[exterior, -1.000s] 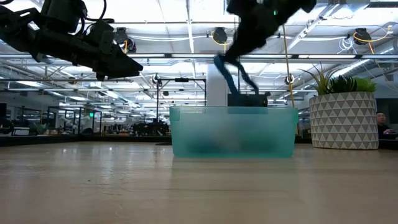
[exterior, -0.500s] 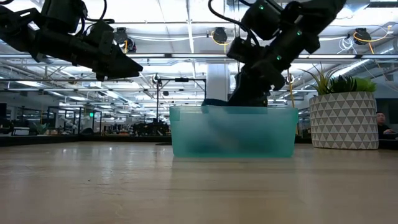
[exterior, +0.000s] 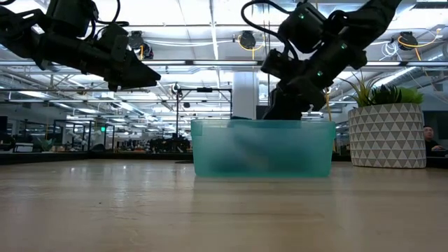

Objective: Pick and place rubber bands into bin
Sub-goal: Put the blue rubber band into the green bin

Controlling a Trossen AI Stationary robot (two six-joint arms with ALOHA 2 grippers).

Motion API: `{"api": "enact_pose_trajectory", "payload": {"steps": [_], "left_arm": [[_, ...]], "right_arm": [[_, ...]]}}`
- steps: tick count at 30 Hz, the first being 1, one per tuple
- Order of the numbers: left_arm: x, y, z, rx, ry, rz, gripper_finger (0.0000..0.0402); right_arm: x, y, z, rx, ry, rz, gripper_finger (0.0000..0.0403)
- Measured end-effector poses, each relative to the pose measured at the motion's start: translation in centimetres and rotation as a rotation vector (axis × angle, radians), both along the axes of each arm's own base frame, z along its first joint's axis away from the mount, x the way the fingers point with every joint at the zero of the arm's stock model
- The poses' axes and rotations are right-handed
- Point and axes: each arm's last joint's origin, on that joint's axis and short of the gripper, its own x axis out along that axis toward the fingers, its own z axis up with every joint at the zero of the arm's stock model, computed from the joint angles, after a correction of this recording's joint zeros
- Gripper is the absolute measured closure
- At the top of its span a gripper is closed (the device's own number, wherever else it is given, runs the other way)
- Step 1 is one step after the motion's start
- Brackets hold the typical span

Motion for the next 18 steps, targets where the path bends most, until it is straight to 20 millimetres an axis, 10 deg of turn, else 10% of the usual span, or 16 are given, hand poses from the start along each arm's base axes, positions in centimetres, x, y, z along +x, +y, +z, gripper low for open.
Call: {"api": "enact_pose_trajectory", "payload": {"steps": [18], "left_arm": [[0.00,0.01,0.00,0.000,0.000,0.000,0.0201]], "right_arm": [[0.29,-0.02,0.36,-0.006,-0.047,0.002,0.0256]]}}
